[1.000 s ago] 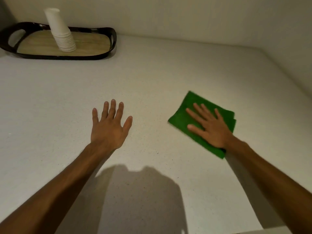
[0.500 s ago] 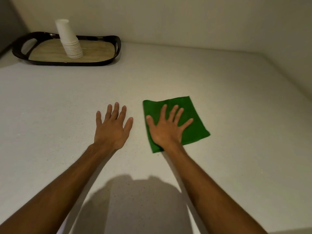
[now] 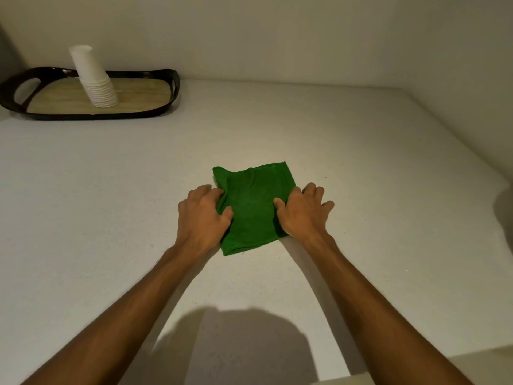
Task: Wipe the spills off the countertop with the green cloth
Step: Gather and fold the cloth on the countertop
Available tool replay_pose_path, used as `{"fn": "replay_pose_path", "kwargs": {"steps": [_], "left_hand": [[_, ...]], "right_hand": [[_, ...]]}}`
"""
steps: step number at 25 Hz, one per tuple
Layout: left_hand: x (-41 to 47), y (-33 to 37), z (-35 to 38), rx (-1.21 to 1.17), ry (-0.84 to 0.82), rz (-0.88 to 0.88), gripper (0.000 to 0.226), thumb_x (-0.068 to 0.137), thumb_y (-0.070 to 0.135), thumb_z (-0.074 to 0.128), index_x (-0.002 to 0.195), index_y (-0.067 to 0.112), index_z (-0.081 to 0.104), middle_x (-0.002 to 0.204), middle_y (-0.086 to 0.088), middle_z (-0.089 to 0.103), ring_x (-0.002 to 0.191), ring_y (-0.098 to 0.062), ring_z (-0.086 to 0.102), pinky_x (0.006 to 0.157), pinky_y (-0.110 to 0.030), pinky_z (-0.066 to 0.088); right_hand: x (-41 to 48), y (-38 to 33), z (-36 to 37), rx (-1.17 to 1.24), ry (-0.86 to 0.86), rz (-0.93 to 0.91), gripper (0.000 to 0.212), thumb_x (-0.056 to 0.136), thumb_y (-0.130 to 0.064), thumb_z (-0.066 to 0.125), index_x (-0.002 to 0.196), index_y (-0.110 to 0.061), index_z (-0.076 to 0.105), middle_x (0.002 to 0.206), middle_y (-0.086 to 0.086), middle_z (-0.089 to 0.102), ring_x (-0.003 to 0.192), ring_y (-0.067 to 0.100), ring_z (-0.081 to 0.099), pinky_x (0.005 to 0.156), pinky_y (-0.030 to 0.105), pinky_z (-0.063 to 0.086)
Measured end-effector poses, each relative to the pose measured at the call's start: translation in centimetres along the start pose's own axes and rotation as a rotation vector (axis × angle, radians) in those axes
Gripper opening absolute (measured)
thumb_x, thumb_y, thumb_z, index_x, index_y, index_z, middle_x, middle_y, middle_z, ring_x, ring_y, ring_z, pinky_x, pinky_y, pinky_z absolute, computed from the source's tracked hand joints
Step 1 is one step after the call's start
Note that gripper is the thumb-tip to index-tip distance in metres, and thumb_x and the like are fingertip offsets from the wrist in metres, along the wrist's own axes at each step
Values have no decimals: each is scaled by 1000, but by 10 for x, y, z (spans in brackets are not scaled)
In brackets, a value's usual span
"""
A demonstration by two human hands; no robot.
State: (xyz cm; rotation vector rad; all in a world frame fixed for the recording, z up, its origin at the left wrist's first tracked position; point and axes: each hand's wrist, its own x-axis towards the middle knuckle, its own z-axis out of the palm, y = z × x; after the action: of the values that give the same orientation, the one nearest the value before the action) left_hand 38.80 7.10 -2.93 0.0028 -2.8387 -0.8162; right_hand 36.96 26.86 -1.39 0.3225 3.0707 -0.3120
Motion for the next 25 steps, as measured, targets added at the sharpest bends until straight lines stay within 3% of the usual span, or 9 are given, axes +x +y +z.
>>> {"fn": "replay_pose_path", "kwargs": {"steps": [3, 5, 8, 11, 13, 16, 19, 22, 25], "left_hand": [[1, 9, -4, -119, 0, -12, 49, 85, 14, 63, 133, 14, 52, 106, -9, 67, 93, -25, 60, 78, -38, 48], [2, 13, -9, -214, -21, 28, 60, 81, 4, 63, 136, 19, 42, 99, -5, 63, 80, -18, 59, 68, -33, 47], [12, 12, -12, -142, -113, 32, 56, 82, 6, 69, 134, 17, 51, 114, -10, 63, 94, -22, 61, 79, -27, 46], [21, 12, -13, -58, -195, -42, 50, 82, 7, 72, 131, 6, 60, 130, -15, 59, 113, -28, 59, 85, -21, 39], [23, 13, -15, -39, -214, -38, 44, 81, 3, 72, 124, 2, 63, 126, -16, 59, 110, -29, 59, 82, -21, 40], [25, 13, -22, -28, -182, 7, 44, 80, 3, 72, 123, 2, 63, 123, -15, 58, 109, -26, 57, 80, -20, 38], [31, 17, -33, -34, -133, 67, 54, 81, 5, 72, 132, 3, 56, 128, -13, 54, 108, -24, 56, 85, -19, 38], [57, 19, -49, -7, -103, 109, 49, 82, 4, 71, 129, 1, 58, 127, -15, 53, 94, -17, 51, 80, -21, 39], [96, 10, -61, 45, -139, 105, 53, 82, 8, 73, 131, 2, 56, 129, -15, 52, 93, -16, 48, 79, -23, 40]], "right_hand": [[5, -5, -6, 129, -1, -8, 38, 102, -36, 54, 129, -9, 53, 135, 13, 51, 127, 32, 44, 101, 49, 37], [12, -5, -13, 243, -35, -19, 38, 97, -21, 60, 131, -9, 48, 127, 12, 57, 117, 31, 55, 94, 46, 46], [21, -1, -25, 398, -121, -95, 54, 92, -4, 60, 141, -18, 41, 108, 10, 62, 99, 32, 64, 84, 48, 58], [29, 3, -32, 373, -205, -200, 62, 92, 5, 61, 148, -20, 52, 136, 10, 61, 120, 30, 60, 100, 40, 53], [33, 5, -32, 341, -231, -233, 56, 91, 8, 60, 143, -14, 59, 147, 9, 56, 130, 29, 55, 107, 38, 48], [36, 10, -34, 355, -182, -294, 59, 87, 14, 55, 140, -11, 62, 147, 9, 56, 133, 29, 53, 113, 38, 44], [41, 11, -38, 402, -121, -371, 62, 86, 18, 55, 141, -11, 62, 143, 7, 57, 131, 26, 53, 108, 30, 45], [56, 2, -47, 451, -72, -400, 62, 88, 17, 56, 143, -11, 59, 141, 6, 56, 127, 24, 53, 100, 23, 44], [84, -14, -52, 491, -29, -388, 62, 89, 17, 56, 144, -11, 59, 143, 6, 55, 128, 24, 53, 96, 18, 39]]}}
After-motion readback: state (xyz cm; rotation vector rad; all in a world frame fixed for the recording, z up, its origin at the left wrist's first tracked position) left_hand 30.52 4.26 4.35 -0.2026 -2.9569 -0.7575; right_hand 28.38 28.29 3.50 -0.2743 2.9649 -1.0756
